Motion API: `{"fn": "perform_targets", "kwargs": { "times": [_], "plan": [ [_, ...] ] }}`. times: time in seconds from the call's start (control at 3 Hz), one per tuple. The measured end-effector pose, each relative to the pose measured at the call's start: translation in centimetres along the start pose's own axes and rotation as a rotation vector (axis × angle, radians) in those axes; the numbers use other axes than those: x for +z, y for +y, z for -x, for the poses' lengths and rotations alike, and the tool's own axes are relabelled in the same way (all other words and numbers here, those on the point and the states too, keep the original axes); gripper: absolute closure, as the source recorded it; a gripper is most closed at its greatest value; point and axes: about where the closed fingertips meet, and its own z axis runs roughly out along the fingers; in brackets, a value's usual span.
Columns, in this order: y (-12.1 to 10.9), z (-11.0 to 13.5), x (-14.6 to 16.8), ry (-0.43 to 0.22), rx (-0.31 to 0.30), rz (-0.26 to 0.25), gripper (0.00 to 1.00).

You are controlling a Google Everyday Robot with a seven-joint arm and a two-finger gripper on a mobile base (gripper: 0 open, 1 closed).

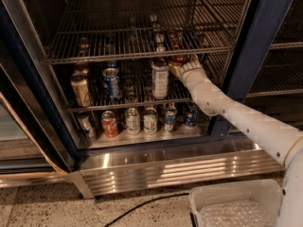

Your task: Pick coke can from middle shelf of fridge

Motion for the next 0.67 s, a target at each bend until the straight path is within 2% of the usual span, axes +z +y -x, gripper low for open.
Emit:
{"fn": "perform_targets", "kwargs": {
  "times": [0.33,0.67],
  "plan": [
    [0.3,-0.1,0.1,0.003,-0.001,0.004,0.38],
    [1.6,-0.4,0.1,0.010,-0.003,0.035,0.37]
  ]
}}
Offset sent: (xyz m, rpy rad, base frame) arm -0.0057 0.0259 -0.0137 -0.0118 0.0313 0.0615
